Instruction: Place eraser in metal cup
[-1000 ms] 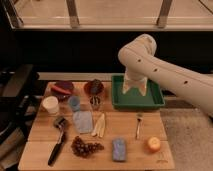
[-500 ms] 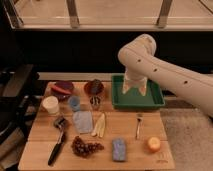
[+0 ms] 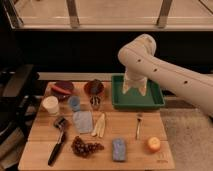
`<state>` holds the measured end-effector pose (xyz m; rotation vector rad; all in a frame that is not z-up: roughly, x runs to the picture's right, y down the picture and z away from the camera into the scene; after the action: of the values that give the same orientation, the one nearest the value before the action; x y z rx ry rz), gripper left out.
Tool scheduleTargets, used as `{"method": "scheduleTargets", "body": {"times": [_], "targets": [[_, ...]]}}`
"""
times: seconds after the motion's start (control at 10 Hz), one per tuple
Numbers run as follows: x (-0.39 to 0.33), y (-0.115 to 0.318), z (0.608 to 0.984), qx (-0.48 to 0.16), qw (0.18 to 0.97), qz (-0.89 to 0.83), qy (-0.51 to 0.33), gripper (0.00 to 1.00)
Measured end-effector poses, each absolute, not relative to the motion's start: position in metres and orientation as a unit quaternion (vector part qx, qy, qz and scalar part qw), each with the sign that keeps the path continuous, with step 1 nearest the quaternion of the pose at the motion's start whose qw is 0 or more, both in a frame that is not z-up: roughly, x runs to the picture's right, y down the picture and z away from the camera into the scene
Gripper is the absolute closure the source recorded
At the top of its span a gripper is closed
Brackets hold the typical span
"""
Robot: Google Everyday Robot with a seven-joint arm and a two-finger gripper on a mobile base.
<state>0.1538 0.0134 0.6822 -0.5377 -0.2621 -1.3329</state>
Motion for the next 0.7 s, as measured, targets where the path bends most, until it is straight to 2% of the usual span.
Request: {"method": "scheduleTargets", "body": {"times": [0.3, 0.7], "targets": [[0.152, 0.006, 0.681, -0.232, 0.742, -0.620, -0.106, 0.38], [0.097, -0.048, 0.683, -0.103, 0.729, -0.669, -0.101, 0.38]]}}
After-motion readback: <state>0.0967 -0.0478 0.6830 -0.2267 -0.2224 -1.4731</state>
